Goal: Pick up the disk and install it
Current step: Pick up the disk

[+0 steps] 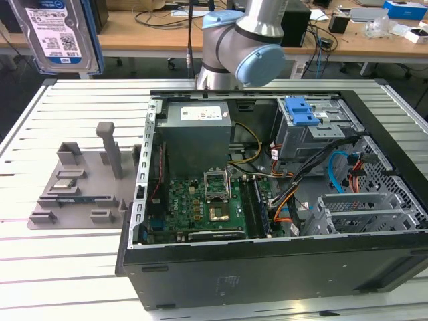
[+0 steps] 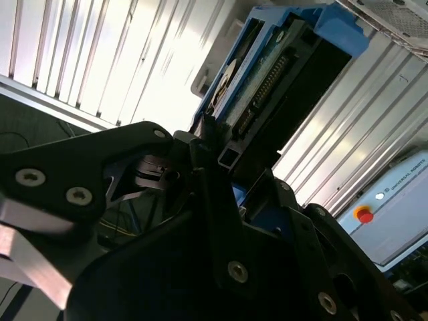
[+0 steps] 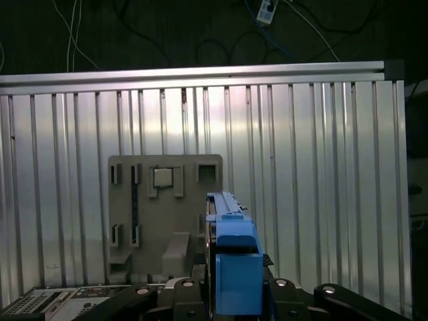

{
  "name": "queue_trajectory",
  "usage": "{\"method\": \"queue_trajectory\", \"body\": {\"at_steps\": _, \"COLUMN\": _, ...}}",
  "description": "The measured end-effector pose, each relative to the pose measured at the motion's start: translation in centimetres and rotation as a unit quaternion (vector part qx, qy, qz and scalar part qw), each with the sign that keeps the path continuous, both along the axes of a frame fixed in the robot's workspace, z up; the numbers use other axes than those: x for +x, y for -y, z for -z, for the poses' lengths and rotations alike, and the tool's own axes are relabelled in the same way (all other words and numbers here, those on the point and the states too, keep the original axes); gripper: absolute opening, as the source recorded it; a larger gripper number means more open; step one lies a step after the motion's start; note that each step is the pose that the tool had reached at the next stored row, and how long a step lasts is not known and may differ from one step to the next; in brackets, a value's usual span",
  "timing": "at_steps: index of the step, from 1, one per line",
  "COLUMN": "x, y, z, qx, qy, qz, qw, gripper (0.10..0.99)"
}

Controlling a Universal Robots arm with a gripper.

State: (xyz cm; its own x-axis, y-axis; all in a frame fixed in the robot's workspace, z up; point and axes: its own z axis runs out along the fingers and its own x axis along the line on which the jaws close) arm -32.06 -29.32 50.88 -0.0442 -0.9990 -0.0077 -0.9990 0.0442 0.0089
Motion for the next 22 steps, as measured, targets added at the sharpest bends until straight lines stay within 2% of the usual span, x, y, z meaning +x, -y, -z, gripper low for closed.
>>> {"method": "queue_trajectory", "body": {"at_steps": 2, "x": 1.34, "y": -0.01, "z": -0.01, "qx": 0.0000, "qy": -0.0002, "qz": 0.000, "qw": 1.0000, "gripper": 0.369}}
{"method": "queue_trajectory", "body": {"at_steps": 4, "x": 3.38, "y": 0.00, "z": 0.00, "qx": 0.0000, "qy": -0.0004, "qz": 0.000, "qw": 1.0000, "gripper": 0.369}}
{"method": "queue_trajectory", "body": {"at_steps": 6, "x": 3.94, "y": 0.00, "z": -0.01, "qx": 0.0000, "qy": -0.0004, "qz": 0.000, "qw": 1.0000, "gripper": 0.369}}
{"method": "queue_trajectory", "body": {"at_steps": 8, "x": 5.50, "y": 0.00, "z": 0.00, "qx": 0.0000, "qy": -0.0004, "qz": 0.000, "qw": 1.0000, "gripper": 0.369}}
{"method": "queue_trajectory", "body": {"at_steps": 11, "x": 6.93, "y": 0.00, "z": 0.00, "qx": 0.0000, "qy": -0.0005, "qz": 0.000, "qw": 1.0000, "gripper": 0.369}}
{"method": "queue_trajectory", "body": {"at_steps": 18, "x": 9.50, "y": 0.00, "z": -0.01, "qx": 0.0000, "qy": -0.0005, "qz": 0.000, "qw": 1.0000, "gripper": 0.369}}
{"method": "queue_trajectory", "body": {"at_steps": 20, "x": 10.92, "y": 0.00, "z": 0.00, "qx": 0.0000, "qy": -0.0006, "qz": 0.000, "qw": 1.0000, "gripper": 0.369}}
{"method": "queue_trajectory", "body": {"at_steps": 22, "x": 11.62, "y": 0.00, "z": 0.00, "qx": 0.0000, "qy": -0.0006, "qz": 0.000, "qw": 1.0000, "gripper": 0.369}}
